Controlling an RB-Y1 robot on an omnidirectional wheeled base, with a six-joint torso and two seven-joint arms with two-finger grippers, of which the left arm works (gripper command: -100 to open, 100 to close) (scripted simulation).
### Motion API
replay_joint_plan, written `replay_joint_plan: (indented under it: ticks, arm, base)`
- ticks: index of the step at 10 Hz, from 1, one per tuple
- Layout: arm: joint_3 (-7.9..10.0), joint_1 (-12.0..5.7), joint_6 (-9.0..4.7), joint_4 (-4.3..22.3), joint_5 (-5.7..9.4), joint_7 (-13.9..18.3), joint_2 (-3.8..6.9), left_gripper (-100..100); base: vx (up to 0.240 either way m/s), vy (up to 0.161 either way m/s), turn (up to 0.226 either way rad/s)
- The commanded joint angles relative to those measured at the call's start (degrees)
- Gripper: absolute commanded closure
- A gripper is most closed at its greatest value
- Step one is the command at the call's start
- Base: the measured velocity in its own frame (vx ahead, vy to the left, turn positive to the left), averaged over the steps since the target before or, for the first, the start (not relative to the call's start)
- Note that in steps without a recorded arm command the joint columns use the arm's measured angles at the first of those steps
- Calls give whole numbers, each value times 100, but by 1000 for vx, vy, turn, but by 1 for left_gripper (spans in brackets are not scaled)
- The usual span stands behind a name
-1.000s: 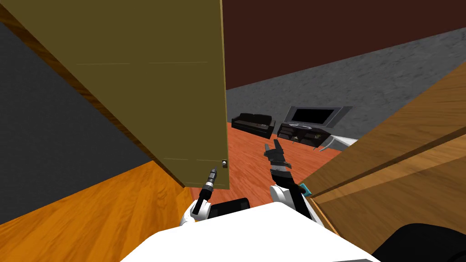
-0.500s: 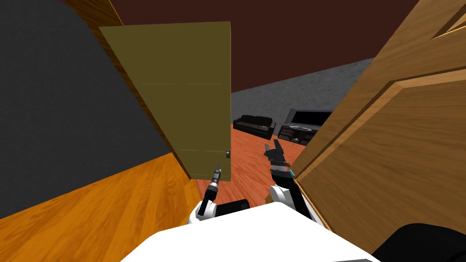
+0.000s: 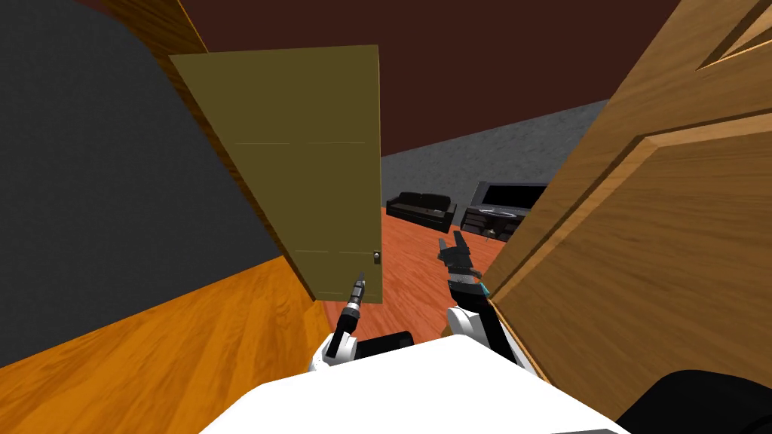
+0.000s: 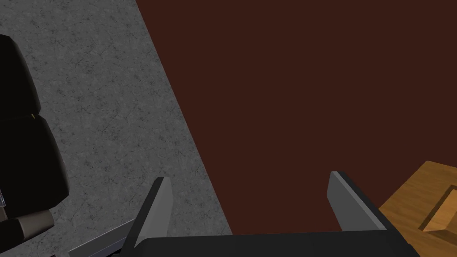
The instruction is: Push the door open
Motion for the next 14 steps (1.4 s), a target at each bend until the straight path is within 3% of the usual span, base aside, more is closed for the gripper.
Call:
replay_joint_plan:
  ticks: [1, 3, 5, 7, 9, 10, 11, 14]
  arm:
    - [13, -1, -20, 6, 6, -3, 98, -100]
    - [31, -2, -51, 22, 13, -21, 124, -100]
    - [50, -3, -83, 39, 21, -39, 76, -100]
    - [70, -4, -117, 57, 29, -59, -63, -100]
    - [87, -4, -145, 72, 35, -75, -272, -100]
    - [91, -3, -150, 96, 35, -85, -211, -100]
    - [91, -3, -150, 96, 35, -85, -211, 100]
    - [91, -3, -150, 96, 35, -85, -211, 100]
  base:
    - [263, -28, -23]
    - [203, -78, -19]
    - [201, -77, -25]
    - [191, -91, -27]
    - [177, -95, -7]
    - [65, -34, 25]
    - [-13, 4, -19]
    - [-16, 9, -7]
